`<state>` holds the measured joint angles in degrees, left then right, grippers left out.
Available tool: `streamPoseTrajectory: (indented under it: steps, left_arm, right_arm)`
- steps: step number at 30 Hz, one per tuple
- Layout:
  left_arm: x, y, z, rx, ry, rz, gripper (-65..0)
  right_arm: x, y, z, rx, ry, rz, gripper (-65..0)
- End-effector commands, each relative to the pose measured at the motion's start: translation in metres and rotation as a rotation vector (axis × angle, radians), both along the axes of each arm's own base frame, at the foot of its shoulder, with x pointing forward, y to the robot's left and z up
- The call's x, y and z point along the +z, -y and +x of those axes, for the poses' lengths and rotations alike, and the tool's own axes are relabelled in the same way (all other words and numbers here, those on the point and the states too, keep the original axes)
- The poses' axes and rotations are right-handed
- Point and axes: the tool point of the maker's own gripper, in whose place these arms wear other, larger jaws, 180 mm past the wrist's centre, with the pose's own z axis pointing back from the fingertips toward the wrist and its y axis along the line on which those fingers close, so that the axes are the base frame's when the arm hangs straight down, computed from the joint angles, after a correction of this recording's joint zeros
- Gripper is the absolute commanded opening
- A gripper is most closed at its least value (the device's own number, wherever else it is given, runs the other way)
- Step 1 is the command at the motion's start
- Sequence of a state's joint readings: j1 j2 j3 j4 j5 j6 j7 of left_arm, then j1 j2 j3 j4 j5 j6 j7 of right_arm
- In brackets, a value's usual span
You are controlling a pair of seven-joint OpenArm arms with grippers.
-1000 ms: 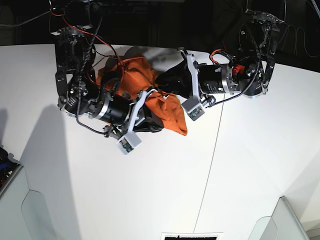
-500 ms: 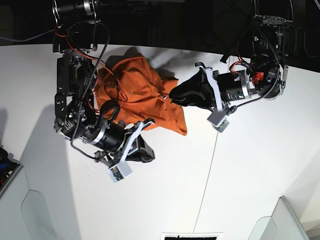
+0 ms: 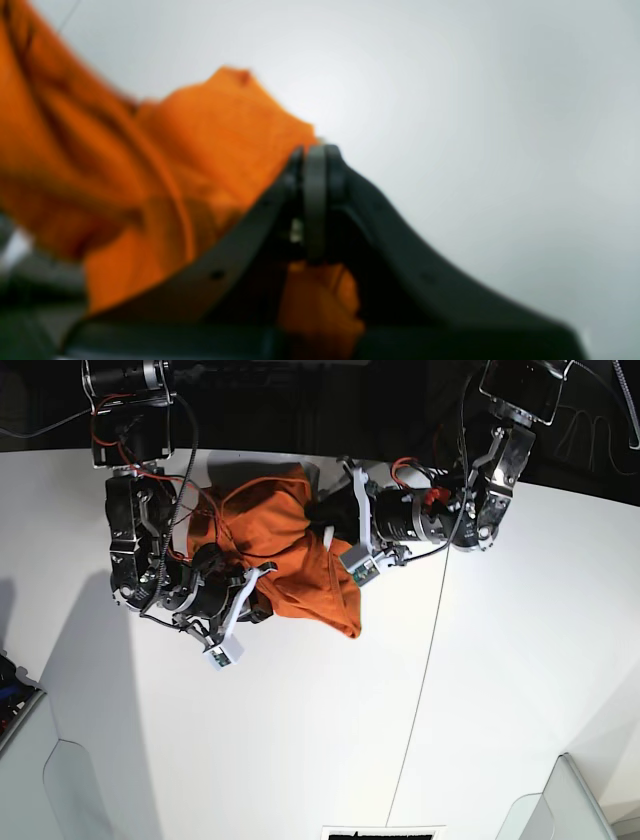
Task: Layout the t-shirt on the table in an organized manner, then fold the t-shirt properly
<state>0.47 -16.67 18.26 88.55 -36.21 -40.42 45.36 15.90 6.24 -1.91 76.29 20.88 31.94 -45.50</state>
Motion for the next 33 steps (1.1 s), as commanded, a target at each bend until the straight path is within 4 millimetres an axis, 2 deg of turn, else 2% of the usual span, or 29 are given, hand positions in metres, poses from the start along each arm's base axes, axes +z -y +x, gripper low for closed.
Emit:
streamPoseTrajectory:
  steps: [1, 6, 10, 13, 16, 19, 22, 24, 27, 30, 33]
  left_arm:
    - [0.005, -0.01, 0.022, 0.032, 0.031, 0.014, -50.2]
    - [0.0, -0.032, 0.07, 0.096, 0.023, 0.051, -50.5]
    - [0.015, -0.041, 0.116, 0.15, 0.077, 0.039, -50.5]
    - [0.026, -0.041, 0.143, 0.163, 0.099, 0.049, -50.5]
    - [0.038, -0.042, 0.159, 0.17, 0.121, 0.052, -50.5]
    - [0.048, -0.05, 0.168, 0.17, 0.133, 0.072, -50.5]
    - [0.068, -0.064, 0.166, 0.161, 0.103, 0.05, -50.6]
    - [0.091, -0.071, 0.161, 0.141, 0.101, 0.009, -50.7]
    - [0.121, -0.078, 0.142, 0.076, 0.131, -0.01, -55.6]
    - [0.133, -0.071, 0.102, -0.033, 0.179, 0.021, -58.1]
    - [0.128, -0.053, 0.05, -0.133, 0.189, 0.022, -58.1]
  right_arm:
    - [0.016, 0.006, 0.01, 0.0, 0.038, 0.021, -65.0]
    - [0.012, 0.023, -0.018, 0.013, -0.022, 0.061, -65.0]
    - [0.01, 0.011, -0.045, 0.029, -0.054, 0.126, -65.0]
    - [0.009, 0.004, -0.062, 0.04, -0.062, 0.15, -65.0]
    - [0.011, -0.001, -0.067, 0.046, -0.05, 0.149, -65.0]
    - [0.018, -0.005, -0.06, 0.045, -0.018, 0.152, -65.0]
    - [0.027, -0.001, -0.052, 0.032, 0.022, 0.138, -65.0]
    - [0.031, 0.01, -0.045, 0.001, 0.04, 0.126, -65.0]
    - [0.039, 0.032, -0.031, -0.067, 0.069, 0.124, -65.0]
    - [0.044, 0.055, -0.023, -0.143, 0.089, 0.127, -65.0]
    - [0.046, 0.067, -0.02, -0.18, 0.095, 0.126, -65.0]
